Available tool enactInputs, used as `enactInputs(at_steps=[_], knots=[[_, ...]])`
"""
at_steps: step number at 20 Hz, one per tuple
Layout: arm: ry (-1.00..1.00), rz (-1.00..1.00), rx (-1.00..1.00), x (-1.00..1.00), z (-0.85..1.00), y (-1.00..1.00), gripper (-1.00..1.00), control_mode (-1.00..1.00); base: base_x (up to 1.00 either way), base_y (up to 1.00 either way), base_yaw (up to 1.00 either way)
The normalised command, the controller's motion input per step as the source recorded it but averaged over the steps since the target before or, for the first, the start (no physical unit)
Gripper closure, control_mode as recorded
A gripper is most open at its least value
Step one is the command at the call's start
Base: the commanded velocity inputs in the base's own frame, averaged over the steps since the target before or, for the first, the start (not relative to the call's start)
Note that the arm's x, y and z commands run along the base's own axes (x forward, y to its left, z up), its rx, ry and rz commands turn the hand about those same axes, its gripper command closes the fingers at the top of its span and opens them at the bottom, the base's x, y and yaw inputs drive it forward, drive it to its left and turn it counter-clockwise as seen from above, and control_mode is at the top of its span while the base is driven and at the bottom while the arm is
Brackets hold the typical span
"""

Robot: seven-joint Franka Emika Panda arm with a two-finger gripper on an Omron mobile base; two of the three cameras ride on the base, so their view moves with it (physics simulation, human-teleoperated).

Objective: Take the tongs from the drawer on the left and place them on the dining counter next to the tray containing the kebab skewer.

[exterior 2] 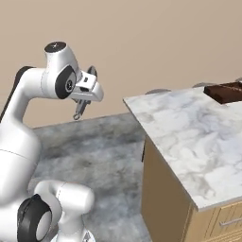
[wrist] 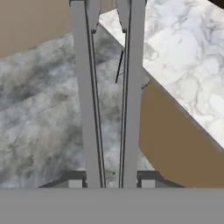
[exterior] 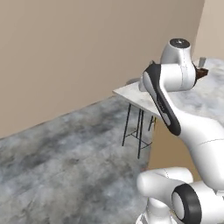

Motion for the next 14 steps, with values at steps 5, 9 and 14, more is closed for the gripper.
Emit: enactInputs(at_steps=[5, 9, 14], knots=[[0.0, 0.0, 0.0, 0.0, 0.0, 0.0, 1.0, 1.0, 0.51, 0.59, -0.22], [0.0, 0.0, 0.0, 0.0, 0.0, 0.0, 1.0, 1.0, 0.49, 0.64, -0.22], [0.0, 0.0, 0.0, 0.0, 0.0, 0.0, 1.0, 1.0, 0.45, 0.65, -0.22]])
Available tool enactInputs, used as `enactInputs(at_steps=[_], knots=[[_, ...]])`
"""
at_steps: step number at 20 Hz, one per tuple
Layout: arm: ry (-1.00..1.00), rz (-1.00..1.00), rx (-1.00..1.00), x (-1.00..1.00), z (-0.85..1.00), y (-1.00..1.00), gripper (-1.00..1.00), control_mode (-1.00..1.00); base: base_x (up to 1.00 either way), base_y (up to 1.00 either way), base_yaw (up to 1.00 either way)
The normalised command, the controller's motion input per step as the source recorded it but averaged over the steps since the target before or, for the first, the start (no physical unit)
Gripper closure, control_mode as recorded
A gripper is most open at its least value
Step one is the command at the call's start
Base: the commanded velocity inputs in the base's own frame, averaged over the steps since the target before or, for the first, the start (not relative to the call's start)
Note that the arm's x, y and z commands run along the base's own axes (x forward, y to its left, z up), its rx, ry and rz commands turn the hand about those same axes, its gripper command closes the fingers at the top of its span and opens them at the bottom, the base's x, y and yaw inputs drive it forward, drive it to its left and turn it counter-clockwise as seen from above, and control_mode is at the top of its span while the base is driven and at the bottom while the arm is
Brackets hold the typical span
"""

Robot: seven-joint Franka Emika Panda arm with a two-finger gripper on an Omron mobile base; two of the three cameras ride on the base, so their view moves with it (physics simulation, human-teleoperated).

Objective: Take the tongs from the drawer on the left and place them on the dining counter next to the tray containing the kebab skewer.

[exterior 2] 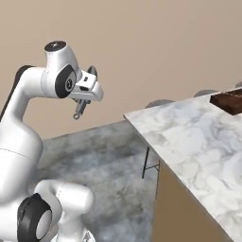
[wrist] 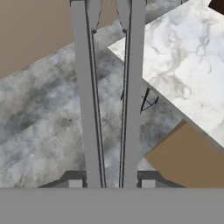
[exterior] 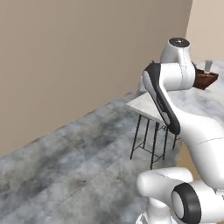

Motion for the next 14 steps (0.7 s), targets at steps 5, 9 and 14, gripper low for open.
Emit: enactInputs(at_steps=[5, 9, 14], knots=[[0.0, 0.0, 0.0, 0.0, 0.0, 0.0, 1.0, 1.0, 0.42, 0.6, -0.22], [0.0, 0.0, 0.0, 0.0, 0.0, 0.0, 1.0, 1.0, 0.49, 0.61, -0.24], [0.0, 0.0, 0.0, 0.0, 0.0, 0.0, 1.0, 1.0, 0.47, 0.61, -0.25]])
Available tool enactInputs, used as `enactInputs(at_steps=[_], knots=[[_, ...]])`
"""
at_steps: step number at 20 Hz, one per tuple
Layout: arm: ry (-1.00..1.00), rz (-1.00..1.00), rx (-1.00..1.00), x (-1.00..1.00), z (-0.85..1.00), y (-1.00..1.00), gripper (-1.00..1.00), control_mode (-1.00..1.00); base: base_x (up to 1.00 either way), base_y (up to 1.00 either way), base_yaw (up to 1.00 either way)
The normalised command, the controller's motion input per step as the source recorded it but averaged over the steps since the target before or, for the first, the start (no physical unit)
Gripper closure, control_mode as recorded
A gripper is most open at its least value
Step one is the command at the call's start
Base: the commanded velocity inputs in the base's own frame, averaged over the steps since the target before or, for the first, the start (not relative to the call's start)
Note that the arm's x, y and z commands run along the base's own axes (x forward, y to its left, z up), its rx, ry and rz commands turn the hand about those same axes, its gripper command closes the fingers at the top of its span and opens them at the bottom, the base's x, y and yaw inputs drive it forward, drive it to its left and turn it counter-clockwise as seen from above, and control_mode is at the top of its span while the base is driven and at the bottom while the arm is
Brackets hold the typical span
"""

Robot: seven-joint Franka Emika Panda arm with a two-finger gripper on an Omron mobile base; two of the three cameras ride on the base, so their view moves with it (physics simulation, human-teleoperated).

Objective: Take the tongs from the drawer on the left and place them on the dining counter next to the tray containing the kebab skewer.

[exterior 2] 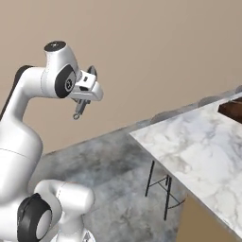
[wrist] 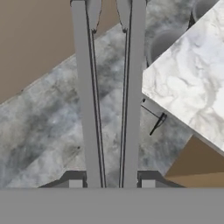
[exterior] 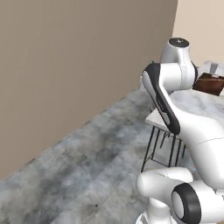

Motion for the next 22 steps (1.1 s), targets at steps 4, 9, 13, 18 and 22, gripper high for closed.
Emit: enactInputs(at_steps=[4, 9, 13, 18, 22], knots=[[0.0, 0.0, 0.0, 0.0, 0.0, 0.0, 1.0, 1.0, 0.43, 0.59, -0.24], [0.0, 0.0, 0.0, 0.0, 0.0, 0.0, 1.0, 1.0, 0.26, 0.55, -0.24], [0.0, 0.0, 0.0, 0.0, 0.0, 0.0, 1.0, 1.0, 0.11, 0.51, -0.27], [0.0, 0.0, 0.0, 0.0, 0.0, 0.0, 1.0, 1.0, 0.07, 0.57, -0.28], [0.0, 0.0, 0.0, 0.0, 0.0, 0.0, 1.0, 1.0, 0.12, 0.52, -0.28]])
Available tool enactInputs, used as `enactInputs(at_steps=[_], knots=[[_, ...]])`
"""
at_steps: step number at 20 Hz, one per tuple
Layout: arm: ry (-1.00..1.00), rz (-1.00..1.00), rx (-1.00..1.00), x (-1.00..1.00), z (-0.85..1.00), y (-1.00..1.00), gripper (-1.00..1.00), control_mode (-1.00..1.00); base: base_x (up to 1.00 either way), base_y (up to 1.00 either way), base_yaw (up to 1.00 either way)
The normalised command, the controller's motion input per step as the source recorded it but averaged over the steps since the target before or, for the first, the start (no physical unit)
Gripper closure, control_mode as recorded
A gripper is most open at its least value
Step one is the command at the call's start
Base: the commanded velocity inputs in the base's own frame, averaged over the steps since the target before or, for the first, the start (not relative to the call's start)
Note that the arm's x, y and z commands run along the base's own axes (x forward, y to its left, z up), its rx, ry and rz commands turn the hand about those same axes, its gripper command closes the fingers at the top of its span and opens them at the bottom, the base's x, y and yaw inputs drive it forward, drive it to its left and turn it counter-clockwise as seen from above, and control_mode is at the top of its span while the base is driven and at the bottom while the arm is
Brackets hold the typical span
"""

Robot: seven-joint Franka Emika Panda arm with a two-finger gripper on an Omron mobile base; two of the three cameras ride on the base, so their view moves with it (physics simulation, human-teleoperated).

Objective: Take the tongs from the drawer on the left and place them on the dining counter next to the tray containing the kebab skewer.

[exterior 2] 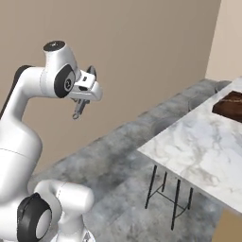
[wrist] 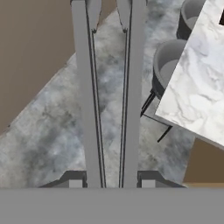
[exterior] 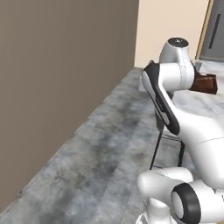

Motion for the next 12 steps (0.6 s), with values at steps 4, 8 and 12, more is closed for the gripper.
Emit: enactInputs(at_steps=[4, 8, 12], knots=[[0.0, 0.0, 0.0, 0.0, 0.0, 0.0, 1.0, 1.0, 0.12, 0.44, -0.3], [0.0, 0.0, 0.0, 0.0, 0.0, 0.0, 1.0, 1.0, 0.14, 0.41, -0.3], [0.0, 0.0, 0.0, 0.0, 0.0, 0.0, 1.0, 1.0, 0.13, 0.41, -0.29]])
